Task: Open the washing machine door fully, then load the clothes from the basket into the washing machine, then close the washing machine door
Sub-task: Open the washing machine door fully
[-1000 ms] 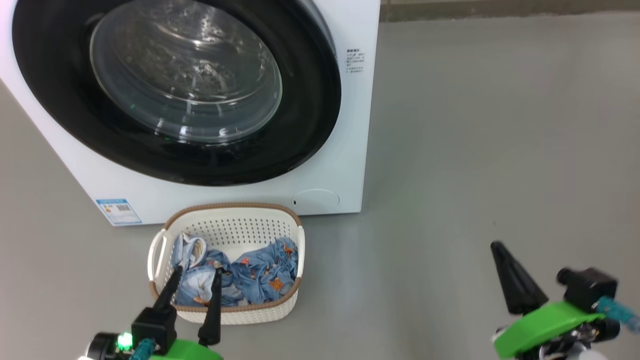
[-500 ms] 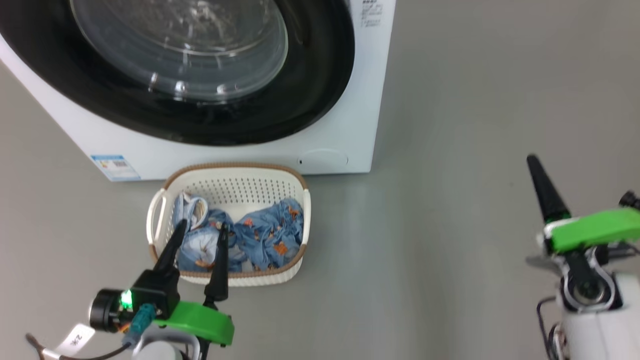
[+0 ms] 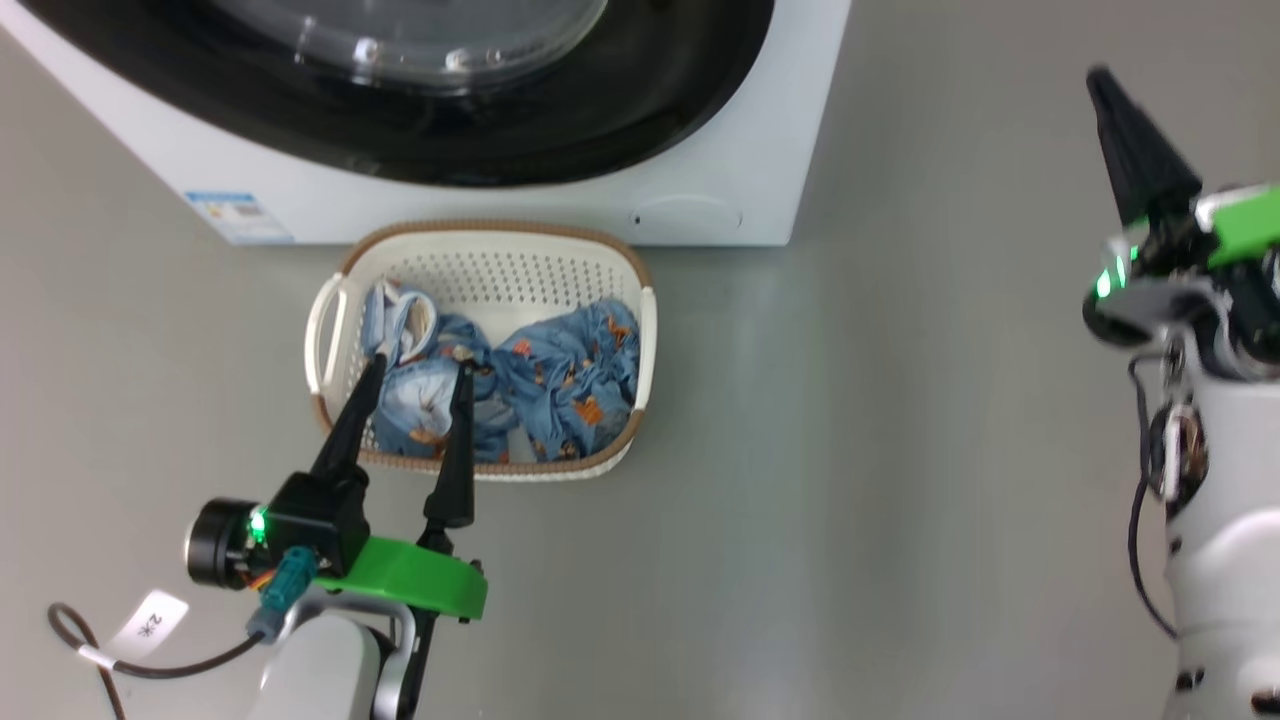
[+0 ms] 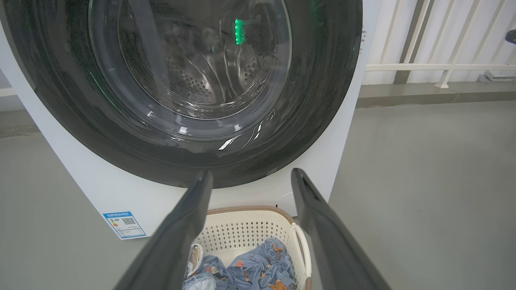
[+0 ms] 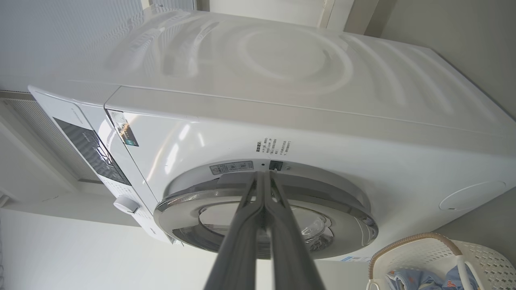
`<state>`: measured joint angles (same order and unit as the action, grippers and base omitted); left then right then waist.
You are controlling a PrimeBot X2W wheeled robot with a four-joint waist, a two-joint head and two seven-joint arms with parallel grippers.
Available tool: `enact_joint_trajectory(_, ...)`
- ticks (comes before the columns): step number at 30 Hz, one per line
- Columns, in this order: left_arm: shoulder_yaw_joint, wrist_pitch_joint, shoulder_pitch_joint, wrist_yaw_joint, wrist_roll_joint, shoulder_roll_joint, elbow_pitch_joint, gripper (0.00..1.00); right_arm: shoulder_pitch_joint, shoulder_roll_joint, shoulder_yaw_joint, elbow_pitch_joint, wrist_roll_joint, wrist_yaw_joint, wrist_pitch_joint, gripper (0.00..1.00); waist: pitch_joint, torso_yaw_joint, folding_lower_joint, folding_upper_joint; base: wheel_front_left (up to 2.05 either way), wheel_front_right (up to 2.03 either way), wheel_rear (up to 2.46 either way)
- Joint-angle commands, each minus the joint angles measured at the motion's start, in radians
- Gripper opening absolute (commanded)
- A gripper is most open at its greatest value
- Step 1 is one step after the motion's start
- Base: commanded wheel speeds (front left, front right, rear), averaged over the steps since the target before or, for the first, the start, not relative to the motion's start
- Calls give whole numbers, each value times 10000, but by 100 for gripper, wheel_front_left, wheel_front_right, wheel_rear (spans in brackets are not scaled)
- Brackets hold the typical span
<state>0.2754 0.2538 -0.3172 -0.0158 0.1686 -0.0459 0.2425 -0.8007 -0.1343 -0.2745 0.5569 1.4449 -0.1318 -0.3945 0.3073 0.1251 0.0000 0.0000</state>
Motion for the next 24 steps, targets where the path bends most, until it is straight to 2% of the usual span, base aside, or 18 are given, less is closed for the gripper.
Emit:
enact_joint_trajectory(1,-258,80,-286,-11,-91,-134,-289,100,-394,12,136,-165,122,11,-159,0,456,322,0,0,0,0,0)
enact_joint_trajectory(9,-53,80,-660,60,46,-66,-358,100,-2563,-236,235,972,499,11,-1108,0,1137,736,0,0,0,0,0)
enact_joint_trajectory(24,659,80,-1239,-97,463,-45,-531,100,-6138,-140,1084,3045,-392,11,-1548,0,2033,1422,0,0,0,0,0)
